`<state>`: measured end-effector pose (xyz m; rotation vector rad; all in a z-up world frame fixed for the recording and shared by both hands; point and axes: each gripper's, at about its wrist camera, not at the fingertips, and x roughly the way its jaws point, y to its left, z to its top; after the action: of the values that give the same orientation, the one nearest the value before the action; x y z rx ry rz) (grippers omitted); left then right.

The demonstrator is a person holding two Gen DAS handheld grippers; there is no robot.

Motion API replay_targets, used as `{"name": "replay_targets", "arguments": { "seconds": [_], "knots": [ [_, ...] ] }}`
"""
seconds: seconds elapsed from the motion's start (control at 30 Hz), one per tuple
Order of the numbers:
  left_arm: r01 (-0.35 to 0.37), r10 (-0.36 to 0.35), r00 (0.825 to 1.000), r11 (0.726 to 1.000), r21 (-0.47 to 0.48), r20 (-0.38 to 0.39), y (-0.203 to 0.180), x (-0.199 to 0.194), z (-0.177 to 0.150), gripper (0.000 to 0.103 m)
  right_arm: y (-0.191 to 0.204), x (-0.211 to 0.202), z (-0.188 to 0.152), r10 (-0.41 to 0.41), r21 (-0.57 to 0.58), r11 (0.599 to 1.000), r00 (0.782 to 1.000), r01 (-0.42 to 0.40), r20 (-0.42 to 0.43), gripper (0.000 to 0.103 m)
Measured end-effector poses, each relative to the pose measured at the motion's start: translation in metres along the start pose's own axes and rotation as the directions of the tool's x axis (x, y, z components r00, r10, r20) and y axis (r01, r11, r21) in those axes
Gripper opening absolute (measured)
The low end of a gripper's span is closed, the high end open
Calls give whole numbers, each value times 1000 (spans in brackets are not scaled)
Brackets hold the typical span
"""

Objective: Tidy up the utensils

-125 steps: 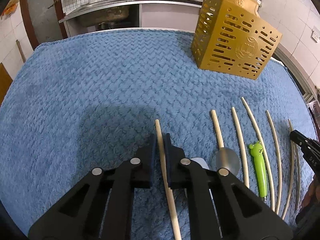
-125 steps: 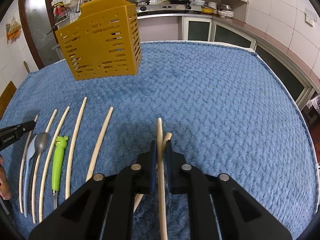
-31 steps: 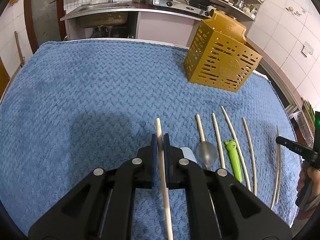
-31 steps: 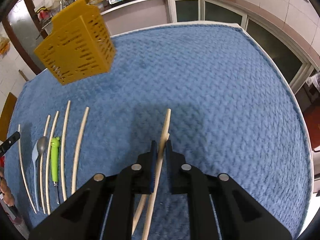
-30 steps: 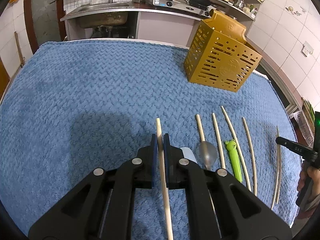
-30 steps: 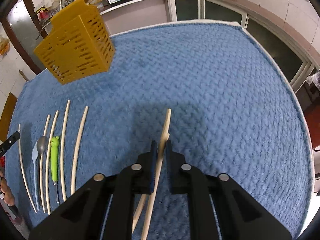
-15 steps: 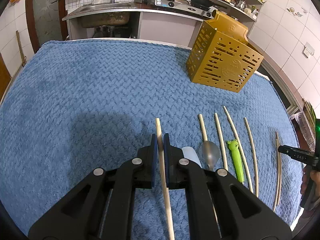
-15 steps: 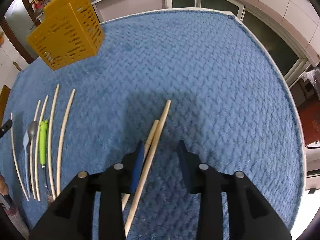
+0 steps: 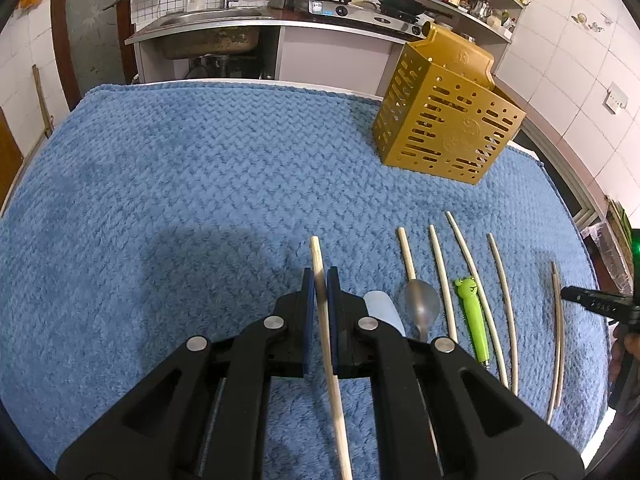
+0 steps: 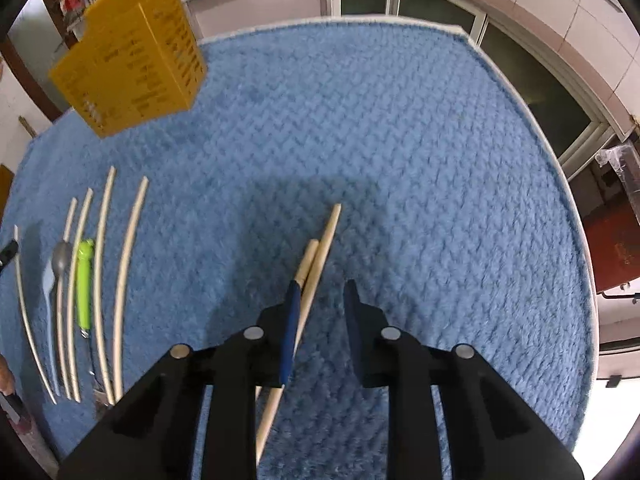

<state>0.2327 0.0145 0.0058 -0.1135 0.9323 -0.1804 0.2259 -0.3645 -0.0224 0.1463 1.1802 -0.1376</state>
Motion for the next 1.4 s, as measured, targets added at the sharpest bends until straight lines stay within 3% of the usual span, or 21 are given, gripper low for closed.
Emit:
{"name": "replay_targets", "arguments": {
  "seconds": [0.23, 0.3, 0.53, 0.77, 1.0, 1.23, 1.4],
  "knots": [
    [-5, 5, 1000, 1000, 10, 0, -1, 0, 0, 5, 10, 13, 4, -36, -9, 999, 999, 35, -41, 21],
    [-5, 5, 1000, 1000, 12, -8, -3, 2, 1, 5, 15, 16, 11, -42, -13, 999, 996, 41, -73, 16],
    [-5, 6, 999, 1000, 11, -38, -5, 8, 3, 5, 4, 24, 29, -2, 27, 1000, 989, 6, -151, 7],
    [-8, 8, 1000, 1000, 10, -17, -1, -8, 10, 5, -3, -7, 16, 49, 32, 998, 998, -48, -36, 6],
    [9, -10, 1000, 1000, 27, 30, -8, -29, 15, 5, -3, -48, 12, 98, 28, 994, 988, -102, 120, 6],
    [39, -41, 996, 999, 32, 79, -15, -43, 27, 4, 26, -88, 22, 155, -34, 988, 931, -153, 330, 6],
    [61, -66, 988, 997, 44, 140, -20, -55, 44, 4, 42, -104, 31, 218, -70, 975, 856, -210, 468, 6]
  ]
}}
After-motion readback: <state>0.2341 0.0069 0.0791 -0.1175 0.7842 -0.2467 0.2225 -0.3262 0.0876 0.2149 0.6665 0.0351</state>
